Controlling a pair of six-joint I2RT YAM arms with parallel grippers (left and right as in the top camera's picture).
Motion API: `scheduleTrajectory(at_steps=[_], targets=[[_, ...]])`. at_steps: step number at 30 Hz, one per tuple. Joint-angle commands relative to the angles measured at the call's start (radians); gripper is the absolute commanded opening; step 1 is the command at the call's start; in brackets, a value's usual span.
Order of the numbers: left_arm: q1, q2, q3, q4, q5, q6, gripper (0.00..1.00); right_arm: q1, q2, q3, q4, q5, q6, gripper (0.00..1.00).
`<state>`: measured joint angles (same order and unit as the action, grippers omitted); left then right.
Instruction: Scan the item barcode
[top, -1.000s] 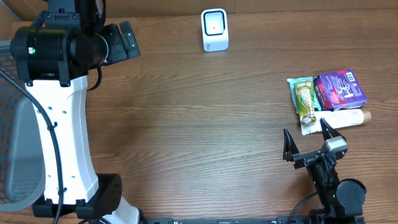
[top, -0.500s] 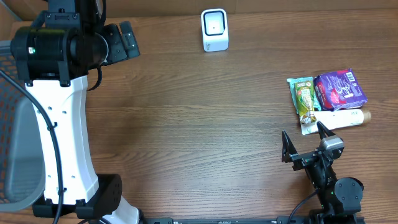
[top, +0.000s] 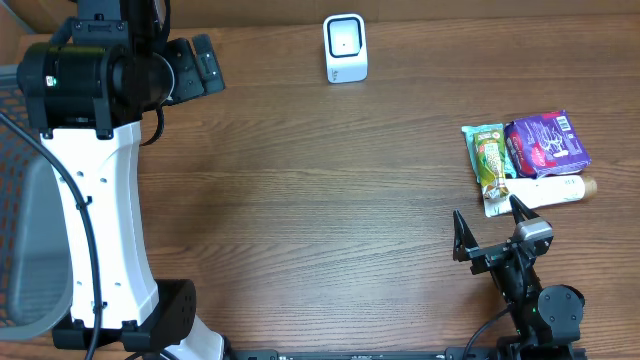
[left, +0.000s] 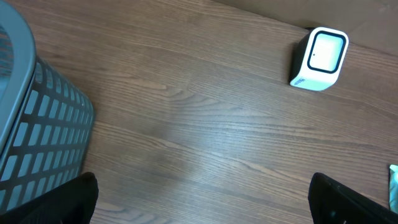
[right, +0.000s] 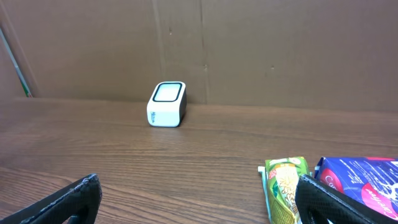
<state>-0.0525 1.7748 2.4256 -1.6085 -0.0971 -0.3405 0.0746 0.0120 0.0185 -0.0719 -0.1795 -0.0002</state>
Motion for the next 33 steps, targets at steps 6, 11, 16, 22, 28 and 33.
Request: scheduleTrajectory(at_steps=[6,11,16,22,28,33], targets=[[-0.007,-0.001,-0.002,0.000,0.005,-0.011,1.00,0.008,-0.009,-0.011,0.005,-0.004,0.000,1.00],[-0.007,-0.011,-0.005,-0.005,0.003,-0.010,0.99,0.008,-0.009,-0.011,0.005,-0.004,0.000,1.00],[-0.007,-0.139,-0.157,0.010,-0.045,0.008,1.00,0.008,-0.009,-0.011,0.005,-0.004,0.000,1.00],[-0.007,-0.388,-0.538,0.327,0.025,0.179,1.00,0.008,-0.009,-0.011,0.005,-0.004,0.000,1.00],[-0.007,-0.669,-0.945,0.699,0.347,0.615,1.00,0.008,-0.009,-0.011,0.005,-0.004,0.000,1.00],[0.004,-0.901,-1.268,0.961,0.340,0.628,1.00,0.008,-0.009,-0.011,0.005,-0.004,0.000,1.00]])
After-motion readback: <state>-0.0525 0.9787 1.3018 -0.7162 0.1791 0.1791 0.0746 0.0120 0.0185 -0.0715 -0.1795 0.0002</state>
